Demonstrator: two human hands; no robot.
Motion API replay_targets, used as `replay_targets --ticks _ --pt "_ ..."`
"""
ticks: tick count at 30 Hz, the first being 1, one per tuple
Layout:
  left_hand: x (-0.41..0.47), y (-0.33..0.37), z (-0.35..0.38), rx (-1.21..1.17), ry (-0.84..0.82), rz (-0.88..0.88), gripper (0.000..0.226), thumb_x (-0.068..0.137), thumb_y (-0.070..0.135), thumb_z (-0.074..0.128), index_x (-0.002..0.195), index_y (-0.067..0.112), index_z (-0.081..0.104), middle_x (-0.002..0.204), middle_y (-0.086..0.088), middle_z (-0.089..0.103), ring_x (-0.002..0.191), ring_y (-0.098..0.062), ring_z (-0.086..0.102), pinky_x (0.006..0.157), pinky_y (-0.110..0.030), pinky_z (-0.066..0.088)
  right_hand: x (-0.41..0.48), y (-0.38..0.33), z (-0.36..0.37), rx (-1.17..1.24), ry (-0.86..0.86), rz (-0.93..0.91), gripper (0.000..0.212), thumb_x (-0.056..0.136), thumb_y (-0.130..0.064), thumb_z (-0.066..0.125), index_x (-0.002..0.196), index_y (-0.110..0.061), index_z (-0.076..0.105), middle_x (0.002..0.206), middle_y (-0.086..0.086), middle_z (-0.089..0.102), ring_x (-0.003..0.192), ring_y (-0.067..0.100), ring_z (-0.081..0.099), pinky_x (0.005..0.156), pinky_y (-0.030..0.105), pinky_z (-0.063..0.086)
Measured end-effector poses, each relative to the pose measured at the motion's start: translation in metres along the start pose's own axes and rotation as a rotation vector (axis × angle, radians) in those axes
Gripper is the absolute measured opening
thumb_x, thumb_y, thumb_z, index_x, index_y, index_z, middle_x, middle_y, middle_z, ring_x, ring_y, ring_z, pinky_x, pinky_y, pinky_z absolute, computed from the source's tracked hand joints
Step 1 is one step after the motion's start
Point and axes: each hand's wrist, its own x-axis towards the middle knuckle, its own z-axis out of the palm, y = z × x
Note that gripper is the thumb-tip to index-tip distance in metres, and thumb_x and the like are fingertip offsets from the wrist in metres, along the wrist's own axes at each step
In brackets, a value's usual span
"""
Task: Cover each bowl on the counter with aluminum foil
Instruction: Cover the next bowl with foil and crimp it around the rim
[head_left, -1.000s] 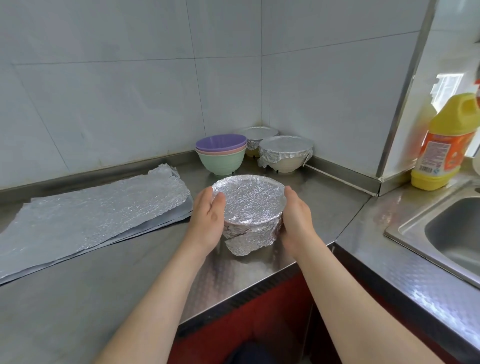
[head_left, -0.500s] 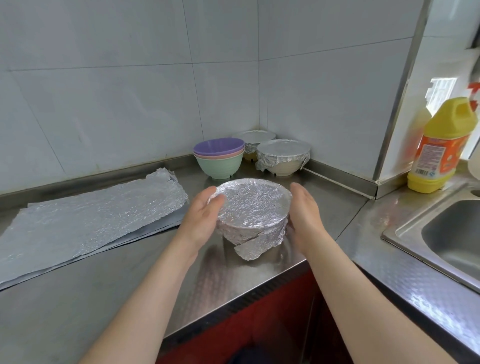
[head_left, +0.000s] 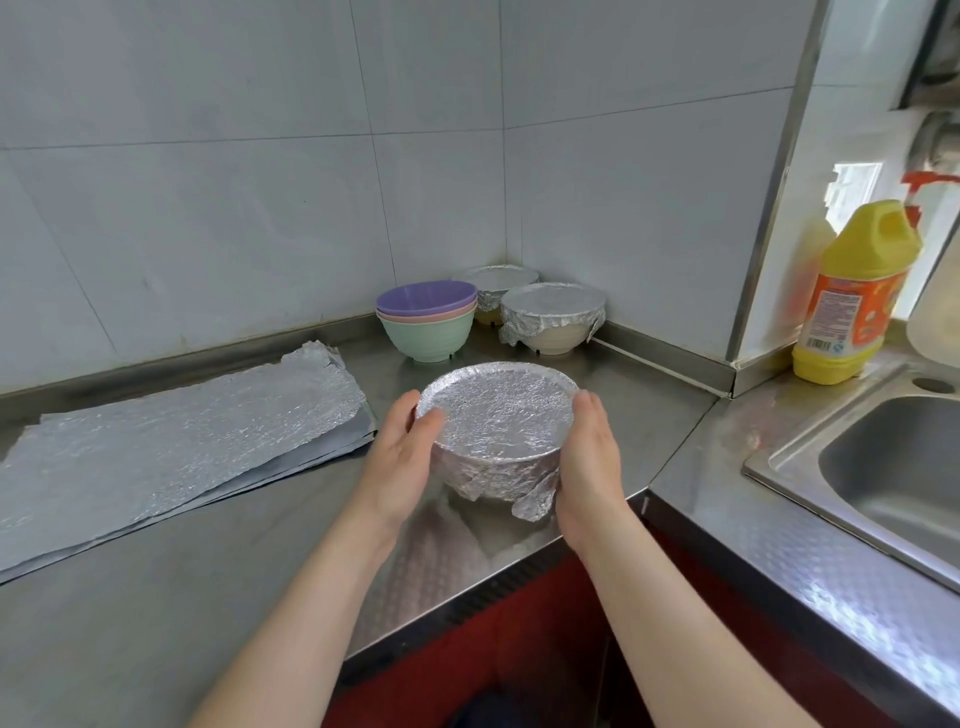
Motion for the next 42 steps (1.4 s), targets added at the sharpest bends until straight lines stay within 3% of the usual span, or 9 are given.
replay_targets --ticks 4,9,16,23,27,31,34,37,42 --pt "0.009 0.003 -0.008 0.011 0.101 0.013 0.04 0.099 0.026 0.05 0.138 0.023 0.047 0.14 0.003 0.048 0.126 -0.011 0.046 0.11 -0.035 0.035 0.01 -0.008 -0.017 -0.132 0.084 -0.064 0.05 0.101 -0.047 0.031 0.148 -0.03 0.03 0.15 -0.008 0.035 0.134 0.017 0.035 0.105 0.036 0.029" --pt "0.014 0.004 -0.002 -0.003 0.009 -0.015 0.05 0.098 0.028 0.052 0.146 0.022 0.04 0.148 0.009 0.039 0.134 -0.007 0.037 0.108 -0.025 0.028 0.006 -0.001 -0.027 -0.245 0.095 -0.142 0.046 0.099 -0.047 0.035 0.133 -0.022 0.051 0.131 -0.007 0.054 0.12 0.013 0.049 0.106 0.043 0.039" --pt "0.034 0.006 0.026 -0.059 -0.009 -0.043 0.054 0.097 0.028 0.054 0.147 0.018 0.037 0.147 0.004 0.043 0.133 -0.013 0.041 0.113 -0.033 0.029 0.022 -0.023 -0.028 -0.225 0.044 -0.152 0.04 0.103 -0.039 0.033 0.132 -0.018 0.052 0.095 -0.019 0.05 0.097 0.006 0.047 0.09 0.029 0.033" --pt "0.075 0.013 0.078 -0.169 -0.055 -0.086 0.049 0.093 0.023 0.057 0.139 0.014 0.046 0.137 -0.001 0.053 0.126 -0.016 0.048 0.112 -0.041 0.035 0.074 -0.054 -0.046 -0.249 0.121 -0.132 0.045 0.104 -0.035 0.033 0.133 -0.004 0.05 0.12 0.004 0.055 0.12 0.023 0.048 0.103 0.039 0.033" --pt "0.091 0.015 0.104 -0.236 -0.115 -0.089 0.017 0.094 0.011 0.053 0.108 0.019 0.058 0.111 -0.002 0.062 0.106 -0.016 0.055 0.102 -0.036 0.041 0.112 -0.057 -0.059 -0.259 0.153 -0.096 0.04 0.102 -0.033 0.034 0.113 0.0 0.052 0.111 0.011 0.054 0.087 0.021 0.048 0.087 0.034 0.034" --pt "0.101 0.014 0.123 -0.292 -0.167 -0.088 0.02 0.094 0.004 0.05 0.093 0.022 0.059 0.096 0.001 0.065 0.087 -0.011 0.058 0.09 -0.026 0.045 0.135 -0.059 -0.067 -0.239 0.19 -0.064 0.045 0.102 -0.031 0.035 0.139 -0.007 0.043 0.144 0.008 0.044 0.127 0.027 0.043 0.101 0.036 0.031" --pt "0.104 0.013 0.133 -0.302 -0.225 -0.055 0.022 0.093 0.0 0.049 0.1 0.015 0.064 0.095 -0.001 0.068 0.083 -0.008 0.061 0.079 -0.019 0.048 0.15 -0.06 -0.07 -0.278 0.239 -0.056 0.053 0.1 -0.038 0.034 0.147 -0.012 0.034 0.15 0.005 0.037 0.137 0.028 0.034 0.106 0.039 0.028" --pt "0.108 0.012 0.143 -0.348 -0.234 -0.042 0.026 0.091 -0.005 0.052 0.108 0.011 0.062 0.101 -0.004 0.068 0.09 -0.013 0.062 0.089 -0.027 0.048 0.161 -0.061 -0.076 -0.382 0.301 -0.052 0.06 0.093 -0.046 0.028 0.144 -0.015 0.035 0.144 0.011 0.043 0.131 0.036 0.035 0.109 0.049 0.029" --pt "0.116 0.003 0.156 -0.236 -0.171 -0.042 0.049 0.08 0.01 0.07 0.122 0.024 0.05 0.12 -0.003 0.061 0.114 -0.02 0.059 0.104 -0.04 0.045 0.167 -0.056 -0.073 -0.08 0.302 -0.048 0.051 0.098 -0.039 0.035 0.143 -0.016 0.04 0.136 -0.001 0.046 0.122 0.023 0.044 0.1 0.038 0.035"
